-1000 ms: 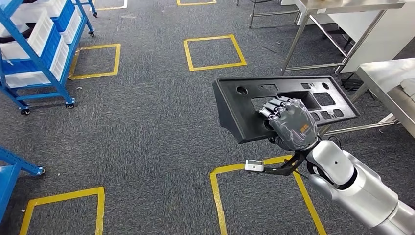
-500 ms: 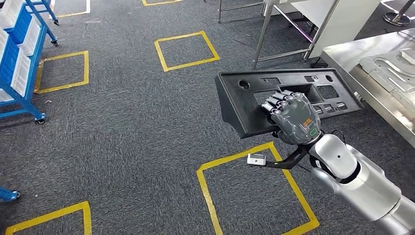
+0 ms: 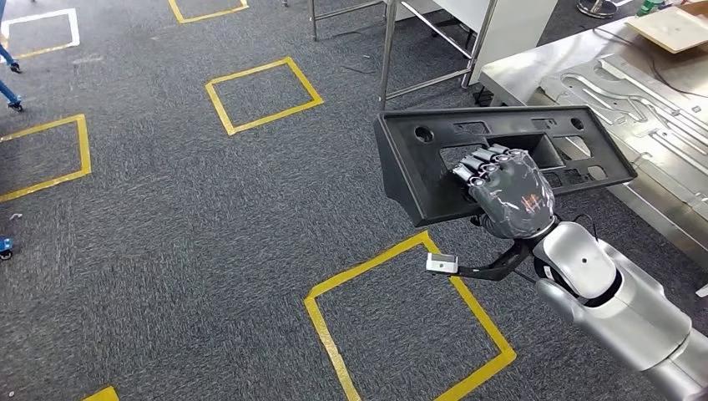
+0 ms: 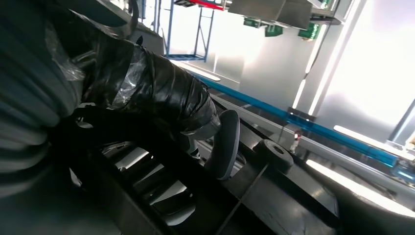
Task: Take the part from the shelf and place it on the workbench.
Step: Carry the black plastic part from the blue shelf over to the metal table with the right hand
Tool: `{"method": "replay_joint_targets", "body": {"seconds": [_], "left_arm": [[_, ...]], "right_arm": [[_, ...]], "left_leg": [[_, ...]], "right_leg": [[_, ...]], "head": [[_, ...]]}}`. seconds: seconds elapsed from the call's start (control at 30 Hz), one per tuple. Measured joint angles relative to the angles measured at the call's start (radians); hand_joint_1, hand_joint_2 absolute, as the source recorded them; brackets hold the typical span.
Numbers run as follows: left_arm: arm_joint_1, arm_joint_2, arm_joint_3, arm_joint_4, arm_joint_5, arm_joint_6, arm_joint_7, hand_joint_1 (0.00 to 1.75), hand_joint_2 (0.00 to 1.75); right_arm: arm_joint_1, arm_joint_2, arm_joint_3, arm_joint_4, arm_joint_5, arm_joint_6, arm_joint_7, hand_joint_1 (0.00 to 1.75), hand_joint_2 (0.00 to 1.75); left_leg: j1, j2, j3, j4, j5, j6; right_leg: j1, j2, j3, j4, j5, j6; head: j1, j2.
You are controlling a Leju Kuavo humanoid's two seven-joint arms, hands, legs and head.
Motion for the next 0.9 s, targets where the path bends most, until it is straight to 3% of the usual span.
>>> {"method": "replay_joint_targets", "body": {"seconds": [0.03,0.1,0.17,0.23,0.3,0.33,0.37,0.43,0.5,0.6,0.63,0.7,0.73,0.8,0.83,0.87,0.9], "left_arm": [[0.0,0.0,-0.001,0.0,0.0,0.0,0.0,0.0,1.75],[-0.004,-0.001,-0.002,0.0,0.001,0.0,-0.001,0.0,1.75],[-0.005,-0.004,-0.003,0.0,0.001,0.0,-0.001,0.0,1.75],[-0.001,-0.005,-0.004,0.0,0.001,0.0,-0.001,0.0,1.75],[0.001,-0.006,-0.004,0.0,0.001,-0.001,-0.001,0.0,1.75],[0.002,-0.006,-0.004,0.0,0.001,-0.002,-0.001,0.0,1.75],[0.001,-0.007,-0.004,0.0,0.002,-0.003,-0.001,0.0,1.75],[0.001,-0.008,-0.005,0.001,0.002,-0.006,-0.002,0.0,1.75],[-0.001,-0.007,-0.005,0.001,0.005,-0.01,-0.005,0.0,1.75],[-0.005,-0.007,-0.006,0.001,0.014,-0.014,-0.016,0.0,1.75],[-0.005,-0.007,-0.006,0.001,0.017,-0.015,-0.02,0.0,1.75],[-0.004,-0.008,-0.006,0.001,0.023,-0.016,-0.028,0.0,1.75],[-0.003,-0.008,-0.006,0.001,0.026,-0.017,-0.031,0.0,1.75],[-0.001,-0.009,-0.007,0.001,0.034,-0.017,-0.038,0.0,1.75],[0.0,-0.009,-0.007,0.001,0.036,-0.017,-0.039,0.0,1.75],[0.001,-0.009,-0.007,0.001,0.037,-0.017,-0.04,0.0,1.75],[0.002,-0.009,-0.008,0.001,0.037,-0.017,-0.041,0.0,1.75]], "right_arm": [[0.0,0.0,0.0,0.0,0.001,0.0,0.0,1.75,1.75],[0.001,-0.004,-0.003,0.0,0.001,0.0,0.0,1.75,1.75],[-0.001,-0.01,-0.009,0.0,0.001,0.0,0.001,1.75,1.75],[-0.005,-0.011,-0.013,0.001,0.002,0.0,0.001,1.75,1.75],[-0.003,-0.011,-0.014,0.002,0.002,0.0,0.001,1.75,1.75],[-0.001,-0.011,-0.014,0.003,0.003,0.0,0.0,1.75,1.75],[0.0,-0.011,-0.014,0.003,0.003,0.0,0.001,1.75,1.75],[-0.001,-0.01,-0.014,0.004,0.003,0.0,0.001,1.75,1.75],[-0.001,-0.009,-0.014,0.004,0.003,0.0,0.001,1.75,1.75],[-0.004,-0.008,-0.015,0.005,0.005,0.002,0.006,1.75,1.75],[-0.005,-0.009,-0.016,0.004,0.006,0.002,0.007,1.75,1.75],[-0.009,-0.01,-0.017,0.002,0.006,0.003,0.011,1.75,1.75],[-0.01,-0.01,-0.018,0.002,0.006,0.003,0.013,1.75,1.75],[-0.011,-0.01,-0.018,0.002,0.006,0.003,0.015,1.75,1.75],[-0.011,-0.01,-0.018,0.002,0.006,0.004,0.015,1.75,1.75],[-0.011,-0.01,-0.018,0.002,0.006,0.004,0.016,1.75,1.75],[-0.011,-0.01,-0.018,0.002,0.006,0.004,0.016,1.75,1.75]], "left_leg": [[-0.001,-0.001,0.005,-0.009,-0.002,0.003],[0.0,0.022,0.016,-0.028,0.006,0.005],[0.004,0.049,0.032,-0.06,0.019,0.01],[0.005,0.075,0.041,-0.076,0.024,0.012],[0.006,0.1,0.041,-0.073,0.019,0.008],[0.007,0.112,0.042,-0.069,0.014,0.005],[0.01,0.124,0.043,-0.063,0.008,0.001],[0.013,0.145,0.044,-0.049,-0.007,-0.01],[0.011,0.16,0.045,-0.034,-0.021,-0.026],[0.011,0.178,0.052,-0.029,-0.033,-0.043],[0.013,0.169,0.052,-0.022,-0.042,-0.048],[0.019,0.123,0.023,0.046,-0.085,-0.054],[0.02,0.1,-0.009,0.112,-0.118,-0.054],[0.018,0.084,-0.084,0.249,-0.166,-0.051],[0.017,0.083,-0.107,0.28,-0.164,-0.047],[0.016,0.081,-0.109,0.27,-0.14,-0.042],[0.014,0.074,-0.094,0.221,-0.1,-0.036]], "right_leg": [[-0.004,0.01,-0.003,-0.001,0.002,0.006],[-0.008,0.024,-0.003,-0.006,0.006,0.017],[-0.002,-0.015,-0.019,0.025,-0.016,0.025],[-0.004,-0.075,-0.071,0.13,-0.073,0.033],[-0.015,-0.096,-0.124,0.233,-0.108,0.045],[-0.021,-0.101,-0.128,0.239,-0.1,0.051],[-0.027,-0.107,-0.111,0.206,-0.073,0.058],[-0.032,-0.137,-0.043,0.076,-0.014,0.068],[-0.027,-0.157,-0.005,0.001,0.006,0.061],[-0.021,-0.134,-0.008,0.002,-0.001,0.036],[-0.022,-0.125,-0.006,0.002,-0.001,0.029],[-0.024,-0.109,-0.002,-0.001,-0.001,0.015],[-0.022,-0.101,-0.001,-0.001,-0.002,0.01],[-0.017,-0.081,-0.001,-0.001,-0.003,0.005],[-0.014,-0.07,0.0,0.0,-0.004,0.004],[-0.012,-0.057,0.002,0.001,-0.005,0.003],[-0.01,-0.044,0.003,0.001,-0.005,0.002]], "head": [[0.0,0.0],[0.0,0.0],[0.001,0.0],[0.001,0.0],[0.001,0.0],[0.001,0.0],[0.001,0.0],[0.001,0.0],[0.001,0.0],[0.0,0.0],[0.0,0.0],[0.0,0.0],[0.0,0.0],[0.0,0.0],[0.0,0.0],[0.0,0.0],[0.0,0.0]]}}
